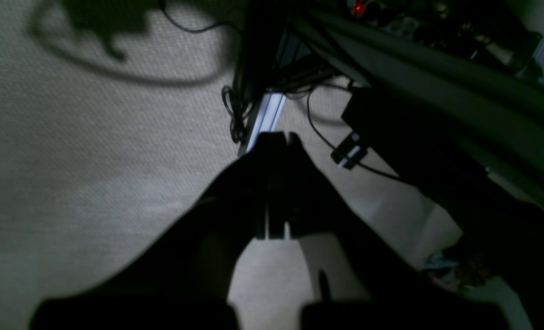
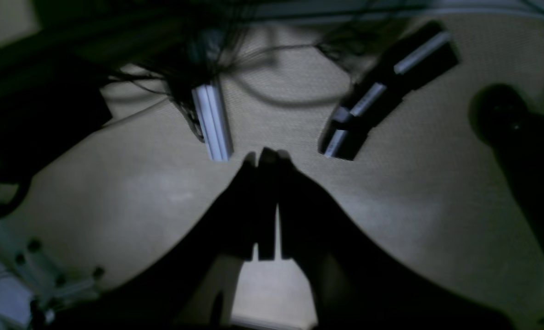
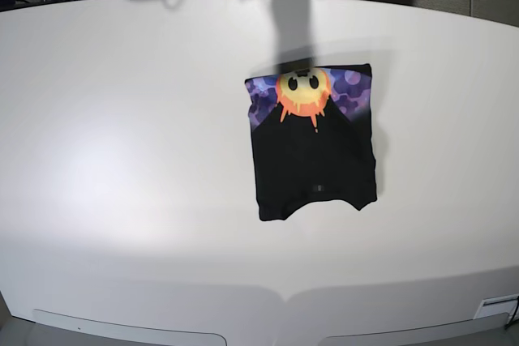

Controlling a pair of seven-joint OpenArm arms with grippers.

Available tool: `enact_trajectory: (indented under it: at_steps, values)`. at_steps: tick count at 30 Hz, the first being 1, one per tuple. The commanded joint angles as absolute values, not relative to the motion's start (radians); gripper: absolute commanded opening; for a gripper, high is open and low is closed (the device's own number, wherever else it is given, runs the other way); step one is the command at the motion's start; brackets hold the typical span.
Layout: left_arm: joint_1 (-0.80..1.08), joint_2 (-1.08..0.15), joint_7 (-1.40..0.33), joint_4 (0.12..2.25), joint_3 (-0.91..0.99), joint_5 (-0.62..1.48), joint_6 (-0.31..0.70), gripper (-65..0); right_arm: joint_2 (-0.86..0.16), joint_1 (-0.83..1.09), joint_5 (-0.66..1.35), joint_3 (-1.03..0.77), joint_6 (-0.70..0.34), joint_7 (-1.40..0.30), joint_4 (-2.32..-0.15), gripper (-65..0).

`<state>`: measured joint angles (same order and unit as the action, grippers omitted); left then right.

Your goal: Fold the T-shirt properly

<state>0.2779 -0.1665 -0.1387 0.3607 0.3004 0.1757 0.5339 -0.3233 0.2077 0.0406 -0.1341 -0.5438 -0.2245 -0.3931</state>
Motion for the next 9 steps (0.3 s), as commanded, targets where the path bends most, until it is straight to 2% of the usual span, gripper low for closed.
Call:
enact_trajectory:
  at_steps: [1, 9]
  values:
    - [0.279, -0.174, -0.147, 0.358, 0.3, 0.175, 0.542, -65.0, -0.331, 0.207, 0.05, -0.094, -0.532, -0.231, -0.394, -65.0]
    - [0.262, -0.152, -0.152, 0.358, 0.3, 0.175, 0.538, -65.0, -0.305, 0.194, 0.144, 0.141, -0.446, -0.226, -0.394, -65.0]
